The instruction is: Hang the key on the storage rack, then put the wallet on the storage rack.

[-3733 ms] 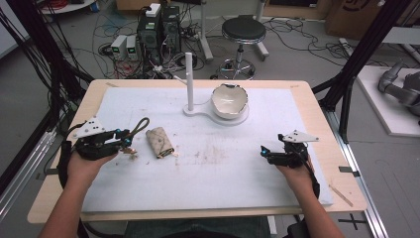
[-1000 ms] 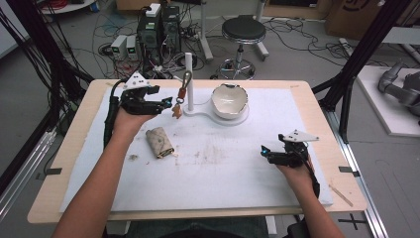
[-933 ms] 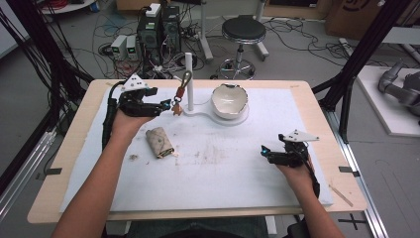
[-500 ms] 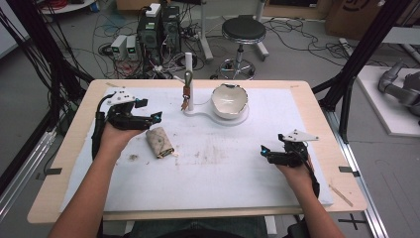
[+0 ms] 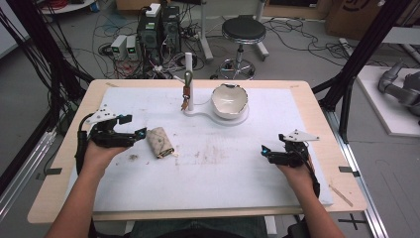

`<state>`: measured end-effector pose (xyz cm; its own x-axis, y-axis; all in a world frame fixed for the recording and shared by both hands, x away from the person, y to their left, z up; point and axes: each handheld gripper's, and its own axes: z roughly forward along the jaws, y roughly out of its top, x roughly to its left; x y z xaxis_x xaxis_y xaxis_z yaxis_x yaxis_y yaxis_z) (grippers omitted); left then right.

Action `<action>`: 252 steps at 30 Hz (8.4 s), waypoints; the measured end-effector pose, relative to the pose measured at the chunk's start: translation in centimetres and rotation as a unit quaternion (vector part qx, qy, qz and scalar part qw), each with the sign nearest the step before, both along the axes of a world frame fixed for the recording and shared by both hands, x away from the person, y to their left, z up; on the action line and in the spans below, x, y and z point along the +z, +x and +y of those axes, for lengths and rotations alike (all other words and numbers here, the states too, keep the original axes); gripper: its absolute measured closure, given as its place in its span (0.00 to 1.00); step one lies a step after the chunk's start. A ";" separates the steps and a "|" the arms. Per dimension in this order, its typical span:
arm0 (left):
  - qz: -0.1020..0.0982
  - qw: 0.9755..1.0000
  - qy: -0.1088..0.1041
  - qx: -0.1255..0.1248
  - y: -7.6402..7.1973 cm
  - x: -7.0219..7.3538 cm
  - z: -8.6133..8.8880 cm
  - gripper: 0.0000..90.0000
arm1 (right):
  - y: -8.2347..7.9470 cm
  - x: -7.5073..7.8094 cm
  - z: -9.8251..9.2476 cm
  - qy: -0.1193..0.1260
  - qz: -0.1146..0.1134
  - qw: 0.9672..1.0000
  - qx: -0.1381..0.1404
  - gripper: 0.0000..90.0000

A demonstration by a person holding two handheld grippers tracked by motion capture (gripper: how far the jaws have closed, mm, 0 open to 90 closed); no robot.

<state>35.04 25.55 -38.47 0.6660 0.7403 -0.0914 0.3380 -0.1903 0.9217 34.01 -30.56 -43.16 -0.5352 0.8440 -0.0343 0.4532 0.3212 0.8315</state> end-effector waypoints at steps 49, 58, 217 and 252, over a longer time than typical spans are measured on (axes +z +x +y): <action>0.006 0.999 0.017 0.047 -4.4 -3.0 6.7 0.20 | 1.8 2.0 10.3 0.023 -0.005 0.995 0.097 0.18; 0.006 0.998 0.019 0.054 -5.0 -3.1 7.5 0.20 | 2.2 2.7 14.3 0.034 -0.002 0.992 0.120 0.18; -0.003 1.000 0.021 0.005 -3.0 -3.4 4.9 0.20 | 6.6 9.2 9.5 -0.039 0.013 0.999 0.026 0.42; -0.002 1.000 0.024 0.009 -3.5 -3.4 5.3 0.20 | 13.0 7.7 13.9 -0.144 0.073 0.987 0.008 0.42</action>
<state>31.56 30.87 -41.88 0.6530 0.7555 -0.0531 0.3378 -0.2279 0.9132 47.02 -16.63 -35.44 -0.5655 0.8017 -0.1937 0.5537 0.5431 0.6313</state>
